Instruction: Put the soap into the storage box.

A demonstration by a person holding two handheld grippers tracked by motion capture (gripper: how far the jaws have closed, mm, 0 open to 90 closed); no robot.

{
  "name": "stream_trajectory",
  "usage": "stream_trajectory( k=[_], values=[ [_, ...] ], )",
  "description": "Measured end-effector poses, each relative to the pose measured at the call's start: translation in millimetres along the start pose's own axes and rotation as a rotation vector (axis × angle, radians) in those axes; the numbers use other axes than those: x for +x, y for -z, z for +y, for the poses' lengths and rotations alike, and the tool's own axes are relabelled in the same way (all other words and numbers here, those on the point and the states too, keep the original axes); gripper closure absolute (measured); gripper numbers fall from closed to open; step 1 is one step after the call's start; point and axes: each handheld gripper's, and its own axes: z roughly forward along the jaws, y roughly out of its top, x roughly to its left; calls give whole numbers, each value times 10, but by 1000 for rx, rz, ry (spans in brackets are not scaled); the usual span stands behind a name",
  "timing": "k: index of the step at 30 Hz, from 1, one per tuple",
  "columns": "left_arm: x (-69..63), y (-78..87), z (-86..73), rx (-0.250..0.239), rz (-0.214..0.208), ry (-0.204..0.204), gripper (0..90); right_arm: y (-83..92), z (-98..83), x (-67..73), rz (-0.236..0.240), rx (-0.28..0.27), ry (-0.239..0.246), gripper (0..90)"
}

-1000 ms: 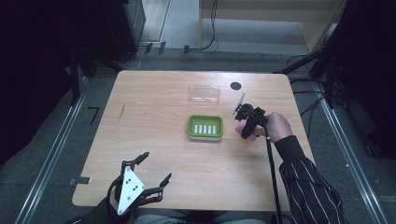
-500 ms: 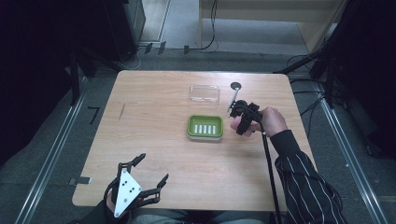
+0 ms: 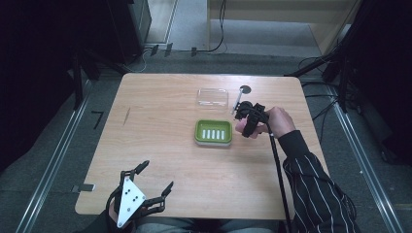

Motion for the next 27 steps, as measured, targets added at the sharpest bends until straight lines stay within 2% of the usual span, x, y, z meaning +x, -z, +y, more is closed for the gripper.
stream_trajectory(
  k=[20, 27],
  values=[
    [3, 11, -5, 9, 10, 7, 136, 58, 232, 51, -9, -26, 93, 390],
    [0, 12, -5, 10, 9, 6, 136, 62, 272, 78, -14, -19, 123, 391]
  ],
)
